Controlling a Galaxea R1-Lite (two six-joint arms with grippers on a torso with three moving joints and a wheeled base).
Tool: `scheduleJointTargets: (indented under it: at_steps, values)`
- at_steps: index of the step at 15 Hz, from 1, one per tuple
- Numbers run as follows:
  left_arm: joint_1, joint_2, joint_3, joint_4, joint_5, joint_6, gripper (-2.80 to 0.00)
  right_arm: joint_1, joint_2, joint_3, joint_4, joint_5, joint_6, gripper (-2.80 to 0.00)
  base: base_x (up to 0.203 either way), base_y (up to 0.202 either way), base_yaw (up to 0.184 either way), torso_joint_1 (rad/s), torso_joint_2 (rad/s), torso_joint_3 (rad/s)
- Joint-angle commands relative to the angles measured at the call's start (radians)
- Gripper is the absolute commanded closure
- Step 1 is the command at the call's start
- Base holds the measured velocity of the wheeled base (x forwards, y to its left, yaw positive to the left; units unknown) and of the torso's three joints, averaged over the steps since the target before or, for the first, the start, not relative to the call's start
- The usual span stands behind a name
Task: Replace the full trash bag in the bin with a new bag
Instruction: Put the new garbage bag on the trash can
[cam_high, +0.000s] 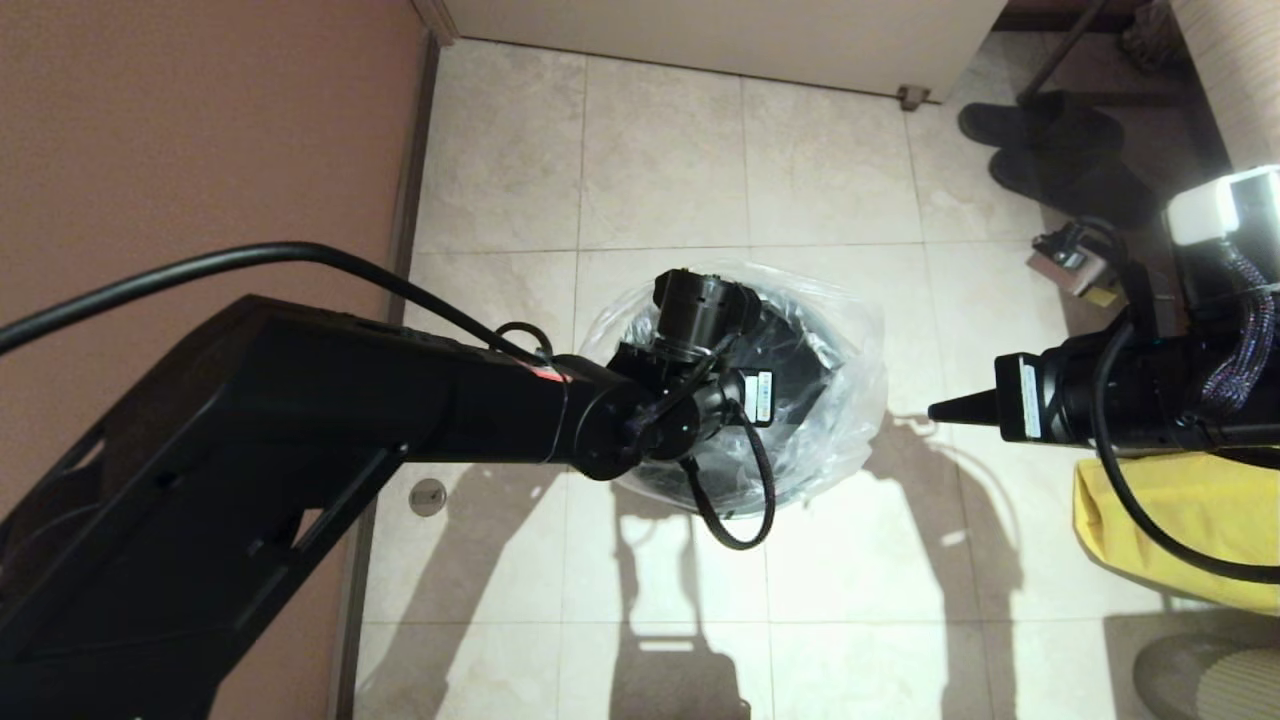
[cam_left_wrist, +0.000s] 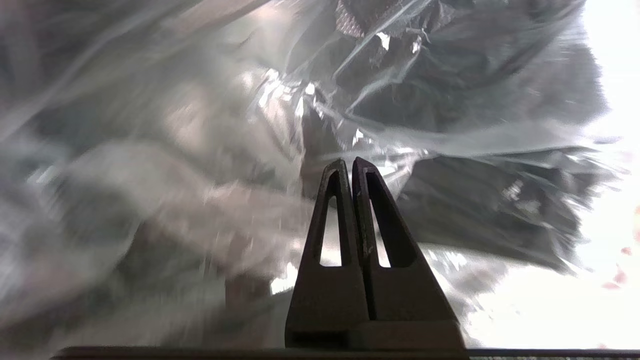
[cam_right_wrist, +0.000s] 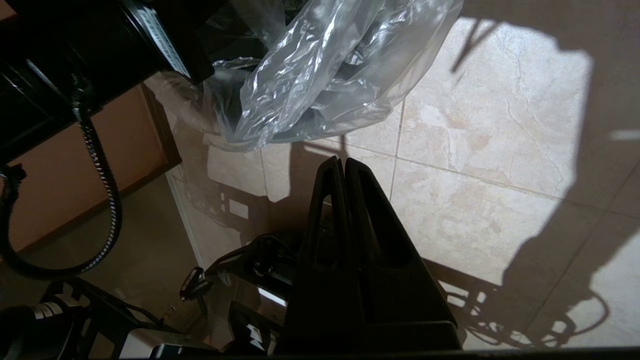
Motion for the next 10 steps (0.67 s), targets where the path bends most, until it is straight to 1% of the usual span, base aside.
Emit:
scheduleJointTargets:
  at_steps: [1, 3, 5, 6, 8, 9, 10]
  values:
    - [-0.011, -0.047, 0.029, 0.003, 0.007, -0.017, 0.0, 0.008, -0.007, -0.001, 0.018, 0.002, -0.007, 0.0, 0.0, 0.0, 0.0, 0.0, 0.0, 0.0]
    - [-0.033, -0.098, 0.091, 0.005, 0.023, -0.047, 0.0, 0.018, -0.002, 0.0, 0.025, 0.002, -0.018, 0.0, 0.0, 0.0, 0.0, 0.0, 0.0, 0.0]
    - [-0.054, -0.131, 0.145, 0.009, 0.025, -0.094, 0.0, 0.028, 0.011, 0.005, 0.024, 0.002, -0.019, 0.0, 0.0, 0.0, 0.0, 0.0, 0.0, 0.0]
    - [-0.062, -0.136, 0.169, 0.009, 0.024, -0.104, 0.0, 0.03, 0.013, 0.012, 0.021, 0.002, -0.023, 0.0, 0.0, 0.0, 0.0, 0.0, 0.0, 0.0]
    - [-0.079, -0.157, 0.197, 0.017, 0.021, -0.143, 0.0, 0.037, 0.025, 0.026, 0.017, 0.003, -0.055, 0.0, 0.0, 0.0, 0.0, 0.0, 0.0, 0.0]
    - [-0.091, -0.169, 0.207, 0.033, 0.02, -0.155, 0.0, 0.041, 0.037, 0.031, 0.017, 0.003, -0.058, 0.0, 0.0, 0.0, 0.0, 0.0, 0.0, 0.0]
    - [-0.107, -0.176, 0.217, 0.051, 0.019, -0.181, 0.0, 0.052, 0.043, 0.037, 0.017, 0.003, -0.06, 0.0, 0.0, 0.0, 0.0, 0.0, 0.0, 0.0]
